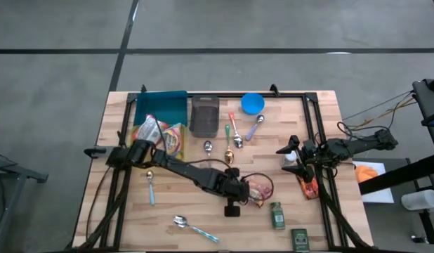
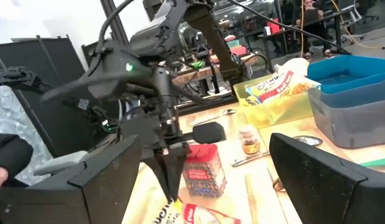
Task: Pick & Place Food Item
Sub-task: Put the red noodle pack into the yellow bin
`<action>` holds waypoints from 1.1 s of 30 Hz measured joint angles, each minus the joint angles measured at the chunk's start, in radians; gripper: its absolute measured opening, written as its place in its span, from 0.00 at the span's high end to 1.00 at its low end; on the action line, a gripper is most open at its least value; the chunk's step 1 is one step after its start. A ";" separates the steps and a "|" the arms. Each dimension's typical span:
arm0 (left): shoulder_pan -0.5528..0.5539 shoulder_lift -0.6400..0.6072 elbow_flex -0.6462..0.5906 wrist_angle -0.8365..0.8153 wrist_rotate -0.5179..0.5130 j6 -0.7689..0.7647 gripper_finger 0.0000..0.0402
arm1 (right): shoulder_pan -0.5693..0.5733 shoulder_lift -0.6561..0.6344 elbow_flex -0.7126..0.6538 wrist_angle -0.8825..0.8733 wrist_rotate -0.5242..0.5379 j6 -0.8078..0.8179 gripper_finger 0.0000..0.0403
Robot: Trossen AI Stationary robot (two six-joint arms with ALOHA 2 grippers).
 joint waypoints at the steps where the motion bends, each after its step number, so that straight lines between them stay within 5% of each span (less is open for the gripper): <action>1: -0.006 0.000 0.000 -0.024 -0.001 -0.021 1.00 | 0.000 0.000 0.000 0.000 0.000 0.000 0.13; 21: -0.133 -0.046 -0.002 -0.555 -0.037 -0.611 1.00 | 0.000 0.002 0.000 -0.001 0.000 0.000 0.13; 33: -0.150 -0.093 -0.006 -0.777 0.048 -0.827 1.00 | 0.000 0.003 0.000 -0.002 0.000 0.000 0.13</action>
